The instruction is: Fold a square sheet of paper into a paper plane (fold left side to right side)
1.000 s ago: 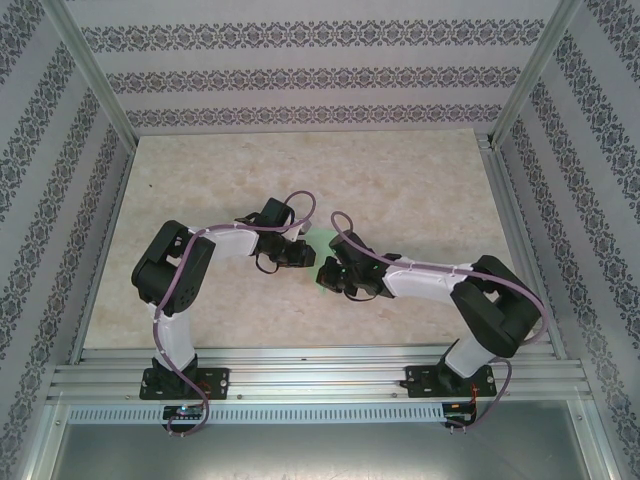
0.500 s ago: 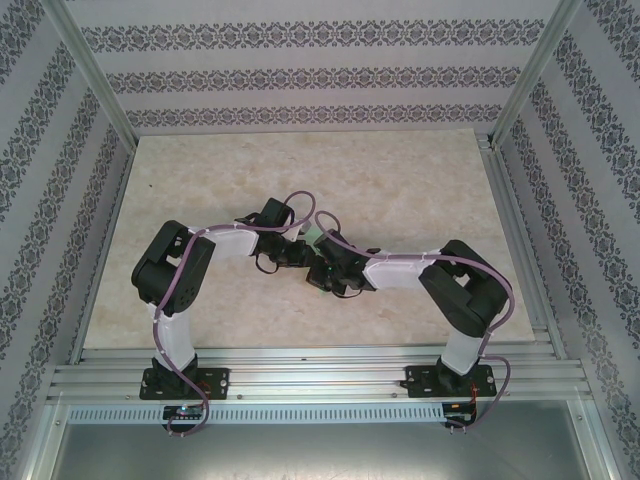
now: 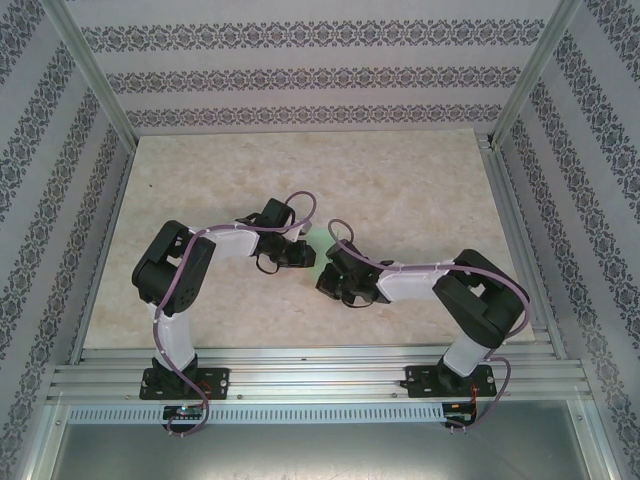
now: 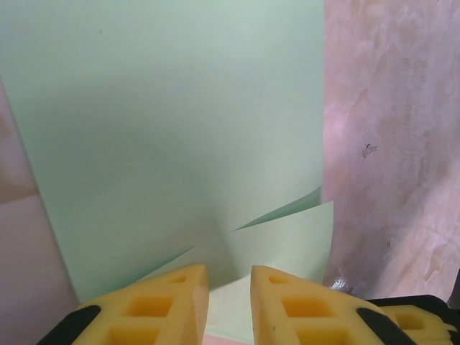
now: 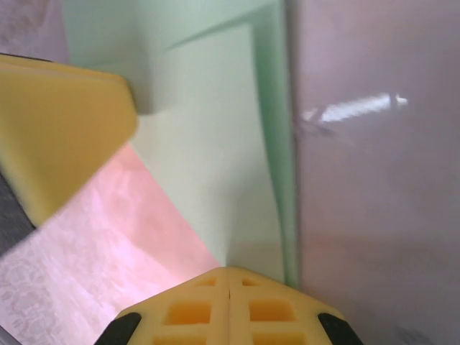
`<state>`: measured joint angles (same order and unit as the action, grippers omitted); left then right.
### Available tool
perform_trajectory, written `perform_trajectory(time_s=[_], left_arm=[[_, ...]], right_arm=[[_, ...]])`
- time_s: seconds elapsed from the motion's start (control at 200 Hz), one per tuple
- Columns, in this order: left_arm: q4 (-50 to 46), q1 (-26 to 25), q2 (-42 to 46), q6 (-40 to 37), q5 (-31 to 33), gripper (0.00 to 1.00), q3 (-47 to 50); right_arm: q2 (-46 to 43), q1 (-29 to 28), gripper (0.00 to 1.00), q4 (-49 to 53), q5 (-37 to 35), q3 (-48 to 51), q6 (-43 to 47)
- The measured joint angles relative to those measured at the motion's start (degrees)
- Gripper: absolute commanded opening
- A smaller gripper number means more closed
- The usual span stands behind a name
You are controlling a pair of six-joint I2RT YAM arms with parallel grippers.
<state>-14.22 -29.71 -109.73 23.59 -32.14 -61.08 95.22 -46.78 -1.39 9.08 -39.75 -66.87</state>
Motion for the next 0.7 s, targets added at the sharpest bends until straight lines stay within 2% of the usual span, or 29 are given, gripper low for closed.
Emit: perform_trajectory(time_s=[0.21,0.35,0.51,0.699], left_arm=[[-0.02,-0.09,-0.04,0.0,0.0,0.25,-0.09],[0.0,-0.09,-0.04,0.0,0.0,0.25,-0.09],[0.0,-0.09,-0.04,0.02,-0.02,0.25,-0.09],[0.0,-0.09,-0.04,0.09,-0.07,0.25,-0.09]], right_arm=[[-5.4,-0.11,0.0,-0.79,0.07,6.01,-2.27],[-8.28,-0.11,0.0,3.32,-0.02,6.86,-2.01],[-9.77,-0.11,0.0,9.66,0.02,3.67,0.59],[-8.46,-0.11,0.0,10.19,0.04,-3.41,2.56]])
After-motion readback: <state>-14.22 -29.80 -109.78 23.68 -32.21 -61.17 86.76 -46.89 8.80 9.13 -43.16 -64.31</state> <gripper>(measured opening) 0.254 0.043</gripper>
